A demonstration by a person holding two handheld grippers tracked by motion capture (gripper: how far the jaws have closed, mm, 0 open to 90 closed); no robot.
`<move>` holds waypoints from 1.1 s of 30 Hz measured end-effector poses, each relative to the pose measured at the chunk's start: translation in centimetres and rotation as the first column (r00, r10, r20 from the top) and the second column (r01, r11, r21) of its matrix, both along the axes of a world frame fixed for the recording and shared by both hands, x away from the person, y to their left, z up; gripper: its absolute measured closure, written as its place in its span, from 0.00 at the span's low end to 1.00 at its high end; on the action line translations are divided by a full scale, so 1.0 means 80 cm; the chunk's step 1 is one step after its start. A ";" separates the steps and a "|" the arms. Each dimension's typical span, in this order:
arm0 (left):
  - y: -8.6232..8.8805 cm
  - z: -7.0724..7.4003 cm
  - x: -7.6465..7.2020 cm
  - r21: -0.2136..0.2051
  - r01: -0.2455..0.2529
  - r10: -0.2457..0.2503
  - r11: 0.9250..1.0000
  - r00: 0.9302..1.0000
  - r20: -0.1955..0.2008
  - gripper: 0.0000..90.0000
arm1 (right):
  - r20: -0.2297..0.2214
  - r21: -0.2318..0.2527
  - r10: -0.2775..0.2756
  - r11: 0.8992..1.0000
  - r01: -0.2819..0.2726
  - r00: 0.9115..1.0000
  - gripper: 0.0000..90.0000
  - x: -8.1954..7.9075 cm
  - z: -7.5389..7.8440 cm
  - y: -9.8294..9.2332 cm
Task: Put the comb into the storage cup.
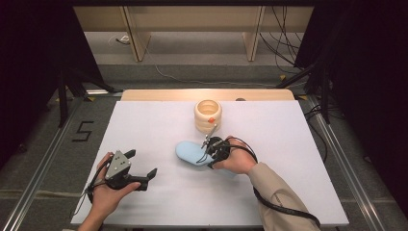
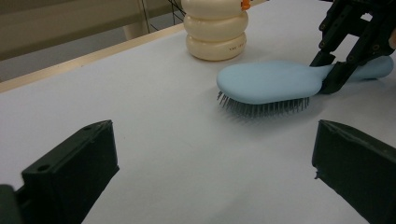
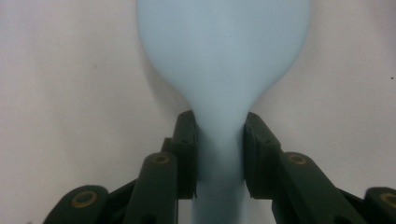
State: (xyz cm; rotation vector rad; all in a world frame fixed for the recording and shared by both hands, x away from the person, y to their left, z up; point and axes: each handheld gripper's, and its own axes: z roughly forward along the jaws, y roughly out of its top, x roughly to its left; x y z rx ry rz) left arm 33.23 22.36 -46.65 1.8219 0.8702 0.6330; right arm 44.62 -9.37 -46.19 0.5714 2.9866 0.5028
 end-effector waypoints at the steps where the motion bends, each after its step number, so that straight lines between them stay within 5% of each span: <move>1: 0.000 0.000 0.000 0.000 0.000 0.000 1.000 1.000 0.000 0.00 | -0.003 0.002 -0.006 1.000 0.006 1.000 0.78 -0.001 0.000 0.000; 33: 0.000 0.000 0.000 -0.002 0.000 0.000 1.000 1.000 0.002 0.00 | -0.055 0.083 -0.067 0.994 0.072 0.996 0.78 -0.002 0.004 -0.010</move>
